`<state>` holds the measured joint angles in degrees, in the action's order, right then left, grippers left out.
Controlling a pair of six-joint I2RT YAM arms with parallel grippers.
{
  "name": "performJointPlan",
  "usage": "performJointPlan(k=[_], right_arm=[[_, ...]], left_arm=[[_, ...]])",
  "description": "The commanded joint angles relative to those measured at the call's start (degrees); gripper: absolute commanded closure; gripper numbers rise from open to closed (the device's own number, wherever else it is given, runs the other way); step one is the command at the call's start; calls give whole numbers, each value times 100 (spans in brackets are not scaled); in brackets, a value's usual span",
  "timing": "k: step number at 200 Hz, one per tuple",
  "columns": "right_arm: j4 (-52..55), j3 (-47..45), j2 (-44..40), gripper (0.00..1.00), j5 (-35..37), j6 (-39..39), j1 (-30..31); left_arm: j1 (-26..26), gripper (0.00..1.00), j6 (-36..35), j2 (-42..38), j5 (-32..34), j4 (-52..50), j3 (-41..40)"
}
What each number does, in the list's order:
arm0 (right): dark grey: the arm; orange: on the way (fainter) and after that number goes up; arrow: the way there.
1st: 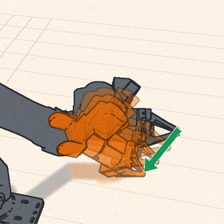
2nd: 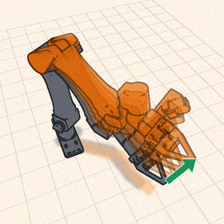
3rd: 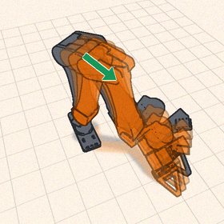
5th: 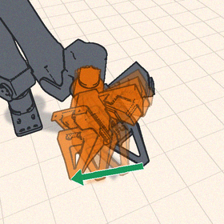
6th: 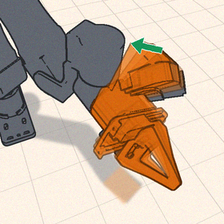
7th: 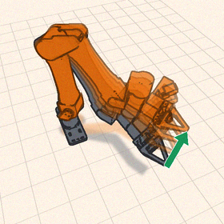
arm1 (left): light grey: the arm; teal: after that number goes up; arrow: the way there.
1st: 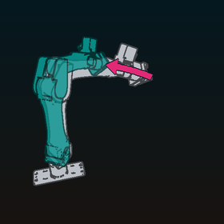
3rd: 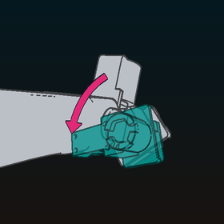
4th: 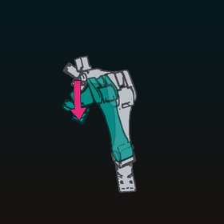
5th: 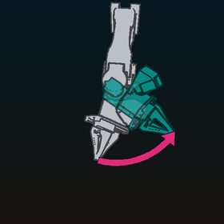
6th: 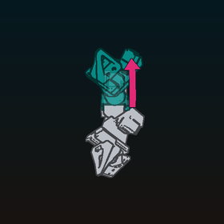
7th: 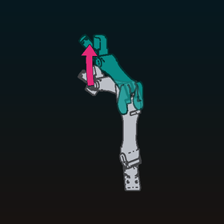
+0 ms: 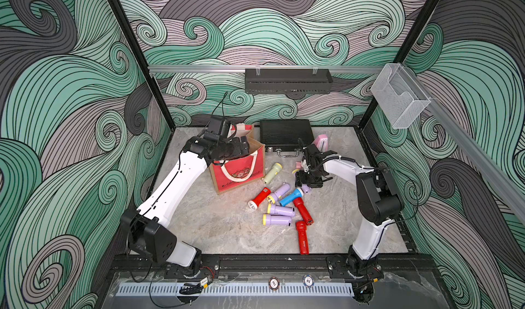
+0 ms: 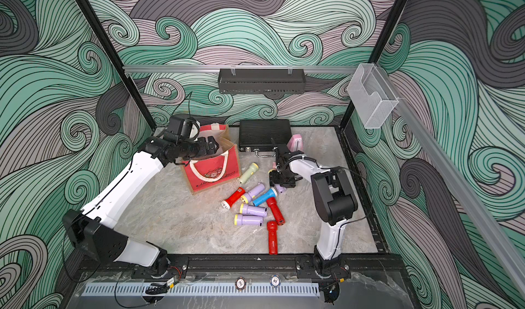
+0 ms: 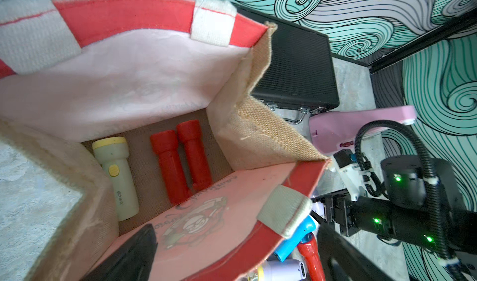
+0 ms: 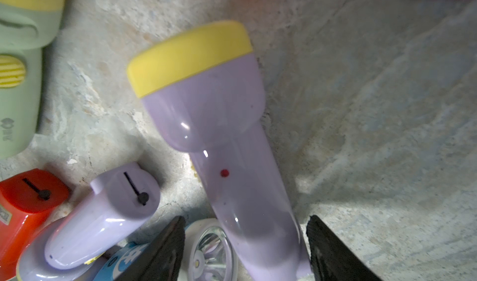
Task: Put the flashlights into the tote bags
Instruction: Pick up the flashlight from the center of the board.
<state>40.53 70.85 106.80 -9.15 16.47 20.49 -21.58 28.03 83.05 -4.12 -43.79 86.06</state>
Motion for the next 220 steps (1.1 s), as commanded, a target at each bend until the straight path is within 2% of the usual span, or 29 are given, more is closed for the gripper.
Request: performJointPlan(k=[1,63,116,220], right_arm=[[77,-104,87,27,76,-67,-30],[-2,-271,17,34,84,-60,-28],[-37,-344,-52,39,81,-47,-30],[-16,16,237,38,158,-103,-28]], left_arm=[[-30,2,-149,-321,-125,279,10],[-30,2,-162,-478,-8,187,189],[-55,2,-98,-577,-552,495,275],[-108,1,318,-651,-1112,1067,-43]])
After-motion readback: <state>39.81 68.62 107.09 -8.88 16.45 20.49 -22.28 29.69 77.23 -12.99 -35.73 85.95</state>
